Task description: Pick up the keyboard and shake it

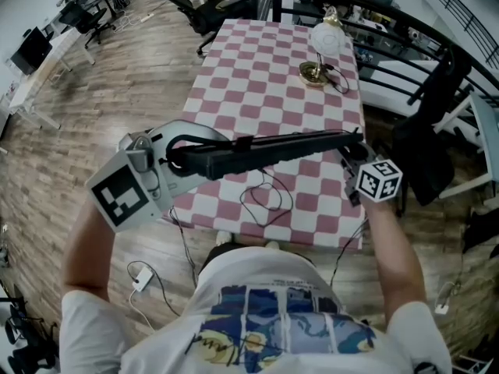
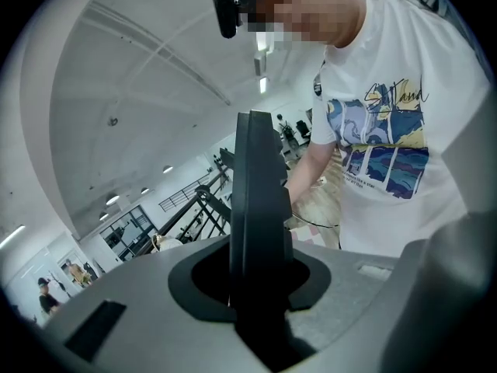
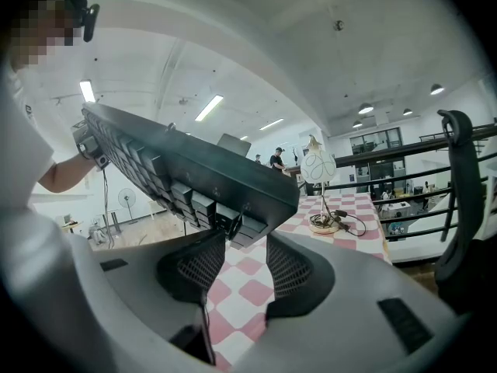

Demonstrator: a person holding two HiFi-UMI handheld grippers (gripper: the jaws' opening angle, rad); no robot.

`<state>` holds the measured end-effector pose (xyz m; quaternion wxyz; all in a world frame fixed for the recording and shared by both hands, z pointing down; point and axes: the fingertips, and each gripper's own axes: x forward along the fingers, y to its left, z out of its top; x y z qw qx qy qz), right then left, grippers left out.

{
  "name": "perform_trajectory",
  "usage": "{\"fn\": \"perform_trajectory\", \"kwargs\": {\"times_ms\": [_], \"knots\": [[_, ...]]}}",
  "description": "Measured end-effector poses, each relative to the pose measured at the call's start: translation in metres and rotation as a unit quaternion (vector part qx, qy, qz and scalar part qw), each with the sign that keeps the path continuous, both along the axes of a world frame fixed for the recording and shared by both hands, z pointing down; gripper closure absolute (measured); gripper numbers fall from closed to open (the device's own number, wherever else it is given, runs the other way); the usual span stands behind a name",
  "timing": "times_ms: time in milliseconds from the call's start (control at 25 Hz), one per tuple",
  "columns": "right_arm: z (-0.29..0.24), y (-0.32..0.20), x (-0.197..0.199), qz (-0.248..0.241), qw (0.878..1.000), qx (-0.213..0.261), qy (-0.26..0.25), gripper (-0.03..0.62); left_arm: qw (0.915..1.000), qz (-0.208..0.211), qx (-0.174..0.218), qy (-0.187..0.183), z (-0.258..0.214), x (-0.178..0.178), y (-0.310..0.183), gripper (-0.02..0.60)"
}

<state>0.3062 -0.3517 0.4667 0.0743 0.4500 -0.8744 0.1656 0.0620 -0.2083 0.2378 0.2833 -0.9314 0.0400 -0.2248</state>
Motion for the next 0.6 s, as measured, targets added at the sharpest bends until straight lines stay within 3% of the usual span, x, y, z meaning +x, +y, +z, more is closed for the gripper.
{"fn": "perform_trajectory", "kwargs": {"times_ms": [600], "knots": [[0.006, -0.002, 0.011, 0.004, 1.0, 0.0, -0.012, 0.43, 0.9997, 0.002, 0.013, -0.019, 0.004, 0.013, 0.001, 0.491]]}}
